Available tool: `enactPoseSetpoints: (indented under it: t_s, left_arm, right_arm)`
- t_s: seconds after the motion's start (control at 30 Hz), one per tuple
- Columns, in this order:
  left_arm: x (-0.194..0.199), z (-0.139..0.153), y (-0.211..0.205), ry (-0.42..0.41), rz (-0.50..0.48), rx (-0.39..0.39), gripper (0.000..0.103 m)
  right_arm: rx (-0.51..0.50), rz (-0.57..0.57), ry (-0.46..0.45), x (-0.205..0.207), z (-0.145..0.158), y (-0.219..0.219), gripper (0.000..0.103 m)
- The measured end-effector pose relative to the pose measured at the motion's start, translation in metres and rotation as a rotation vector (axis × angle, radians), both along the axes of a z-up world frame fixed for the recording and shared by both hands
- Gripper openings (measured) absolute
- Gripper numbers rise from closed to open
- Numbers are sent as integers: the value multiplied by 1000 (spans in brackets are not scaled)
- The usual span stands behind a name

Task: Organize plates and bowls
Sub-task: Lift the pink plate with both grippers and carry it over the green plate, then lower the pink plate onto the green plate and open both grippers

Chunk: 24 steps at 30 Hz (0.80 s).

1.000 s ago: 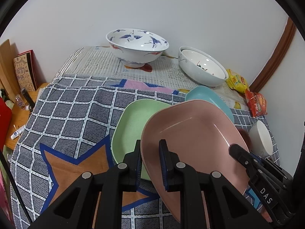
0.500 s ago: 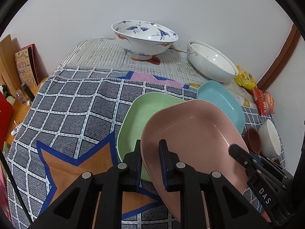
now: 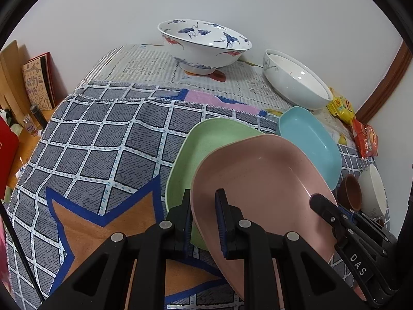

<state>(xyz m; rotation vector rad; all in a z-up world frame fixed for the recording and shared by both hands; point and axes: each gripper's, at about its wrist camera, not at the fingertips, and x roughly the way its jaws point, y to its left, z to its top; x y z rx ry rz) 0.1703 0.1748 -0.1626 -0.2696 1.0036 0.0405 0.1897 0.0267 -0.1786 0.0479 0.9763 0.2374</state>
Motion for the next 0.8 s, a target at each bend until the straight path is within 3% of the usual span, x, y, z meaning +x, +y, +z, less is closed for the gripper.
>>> enactPoseSetpoints:
  t_s: [0.8]
  left_arm:
    - [13, -3, 17, -3, 81, 0, 17]
  right_arm:
    - [-27, 75, -18, 33, -4, 24, 10]
